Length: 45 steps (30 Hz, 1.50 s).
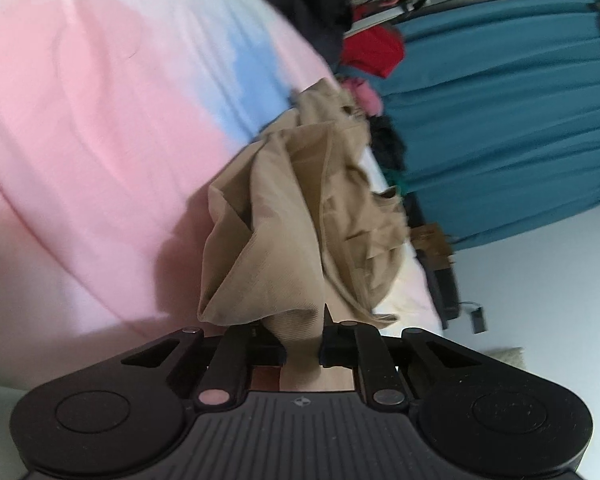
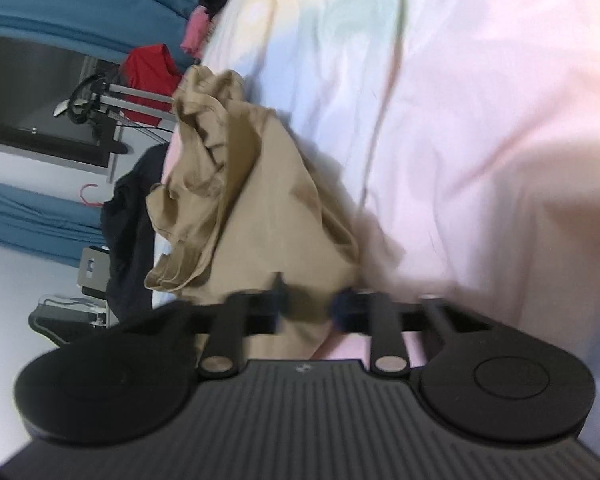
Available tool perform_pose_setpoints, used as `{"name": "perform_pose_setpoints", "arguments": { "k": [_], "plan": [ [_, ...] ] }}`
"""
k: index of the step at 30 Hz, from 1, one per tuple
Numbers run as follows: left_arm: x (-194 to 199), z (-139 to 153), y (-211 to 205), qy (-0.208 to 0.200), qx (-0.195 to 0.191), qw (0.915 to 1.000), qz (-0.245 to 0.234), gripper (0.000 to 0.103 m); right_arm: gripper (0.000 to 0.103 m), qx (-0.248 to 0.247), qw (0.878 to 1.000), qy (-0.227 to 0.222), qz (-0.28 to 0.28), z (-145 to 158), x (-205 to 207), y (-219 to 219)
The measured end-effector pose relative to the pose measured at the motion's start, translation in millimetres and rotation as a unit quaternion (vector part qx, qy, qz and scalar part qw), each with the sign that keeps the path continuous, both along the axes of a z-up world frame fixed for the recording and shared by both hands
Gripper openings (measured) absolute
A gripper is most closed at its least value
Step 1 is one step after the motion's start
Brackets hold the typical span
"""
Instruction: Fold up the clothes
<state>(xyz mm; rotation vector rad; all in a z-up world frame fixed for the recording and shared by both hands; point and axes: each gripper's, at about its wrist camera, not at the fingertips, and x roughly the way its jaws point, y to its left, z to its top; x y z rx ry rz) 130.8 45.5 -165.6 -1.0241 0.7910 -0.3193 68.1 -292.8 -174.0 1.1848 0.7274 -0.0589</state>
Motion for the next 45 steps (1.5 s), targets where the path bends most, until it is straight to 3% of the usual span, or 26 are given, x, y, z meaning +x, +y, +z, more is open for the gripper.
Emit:
{"name": "perform_pose_setpoints", "arguments": {
  "k": [6,12,16,22,25,30,36,41,45],
  "plan": [
    [-5,43,6,-0.021,-0.014,0.9997,0.003,0.010,0.012,-0.016,0.998,-0.064,-0.001,56,3,-11],
    [-38,101,5,-0.038,0.005,0.9992,0.007,0.009,0.012,-0.045,0.993,-0.110,0.013,118,-22,-11],
    [-91,118,9,-0.004,0.013,0.9999,0.006,0.009,0.012,-0.070,0.990,-0.114,0.041,137,-58,-6],
    [-187,115,21,0.052,0.007,0.9986,0.003,0.010,0.012,-0.042,0.993,-0.071,0.084,137,-139,-9],
    [-211,109,22,0.075,-0.005,0.9971,0.011,0.010,0.012,-0.044,0.993,-0.071,0.083,140,-137,-8],
    [-186,124,21,0.057,0.019,0.9977,0.030,0.010,0.012,-0.049,0.993,-0.075,0.075,145,-119,-5],
    [-94,131,-1,0.075,0.081,0.9921,0.060,0.011,0.012,-0.038,0.997,-0.054,0.044,136,-45,0],
    [-26,113,-9,0.095,0.131,0.9841,0.072,0.011,0.012,-0.044,0.998,-0.036,0.025,109,26,7],
    [22,80,-13,0.111,0.156,0.9784,0.079,0.011,0.012,-0.042,0.999,-0.018,0.025,76,69,9]
  ]
}}
